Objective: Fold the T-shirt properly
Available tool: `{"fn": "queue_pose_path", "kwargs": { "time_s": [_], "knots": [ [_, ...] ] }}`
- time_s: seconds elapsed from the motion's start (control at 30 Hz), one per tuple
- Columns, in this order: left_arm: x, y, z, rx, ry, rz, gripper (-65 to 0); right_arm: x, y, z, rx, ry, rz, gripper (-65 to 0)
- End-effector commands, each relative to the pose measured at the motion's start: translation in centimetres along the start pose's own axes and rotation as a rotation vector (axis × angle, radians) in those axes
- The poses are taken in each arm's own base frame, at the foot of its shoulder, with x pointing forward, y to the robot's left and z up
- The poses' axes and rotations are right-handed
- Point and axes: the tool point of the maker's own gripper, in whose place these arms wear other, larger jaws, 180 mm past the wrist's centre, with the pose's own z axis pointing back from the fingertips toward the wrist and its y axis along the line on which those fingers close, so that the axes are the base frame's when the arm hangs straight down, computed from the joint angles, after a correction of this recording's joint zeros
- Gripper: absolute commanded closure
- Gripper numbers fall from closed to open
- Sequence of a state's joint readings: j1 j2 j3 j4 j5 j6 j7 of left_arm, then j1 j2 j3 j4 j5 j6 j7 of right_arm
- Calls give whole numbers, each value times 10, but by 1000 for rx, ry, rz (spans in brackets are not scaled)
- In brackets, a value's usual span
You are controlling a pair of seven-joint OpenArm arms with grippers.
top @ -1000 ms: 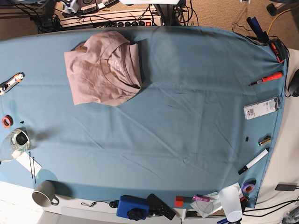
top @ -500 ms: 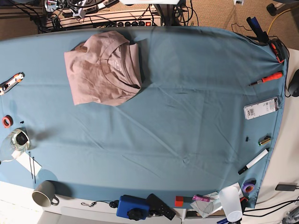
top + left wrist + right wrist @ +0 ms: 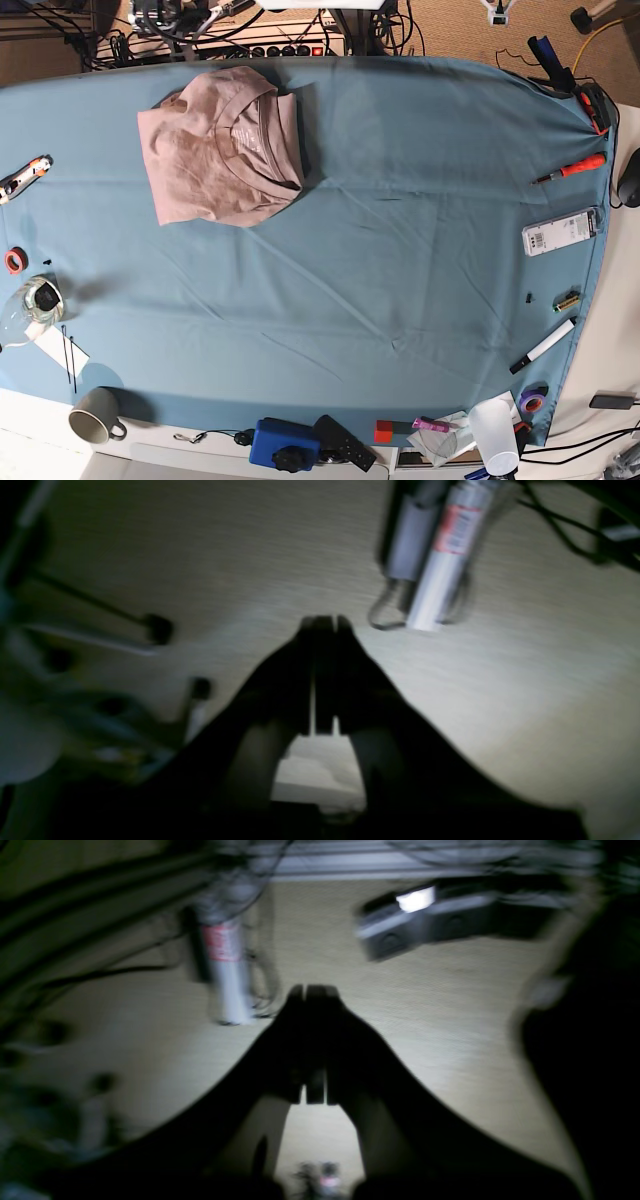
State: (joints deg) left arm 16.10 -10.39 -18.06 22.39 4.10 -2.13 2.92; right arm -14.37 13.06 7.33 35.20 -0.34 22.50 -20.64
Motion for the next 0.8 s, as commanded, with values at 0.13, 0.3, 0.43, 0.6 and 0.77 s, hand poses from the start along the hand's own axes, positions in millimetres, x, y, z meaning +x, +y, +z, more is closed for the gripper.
{"fn": "queue_pose_path", "kwargs": {
  "time_s": [0.13,0.3,0.43,0.6,0.77],
  "knots": [
    [19,11,-1,65,-79,6,0,31,-22,-2,-177,-83,123,0],
    [22,11,-1,64,-87,27,0,38,-12,-5,-174,-90,198,0],
    [23,11,-1,63,-90,48,0,43,-11,-5,-172,-118,201,0],
    [25,8,-1,58,-106,48,0,56,-10,-4,-163,-157,164,0],
    [24,2,-1,51,-105,51,0,65,-12,-2,-159,-174,132,0]
  ]
}}
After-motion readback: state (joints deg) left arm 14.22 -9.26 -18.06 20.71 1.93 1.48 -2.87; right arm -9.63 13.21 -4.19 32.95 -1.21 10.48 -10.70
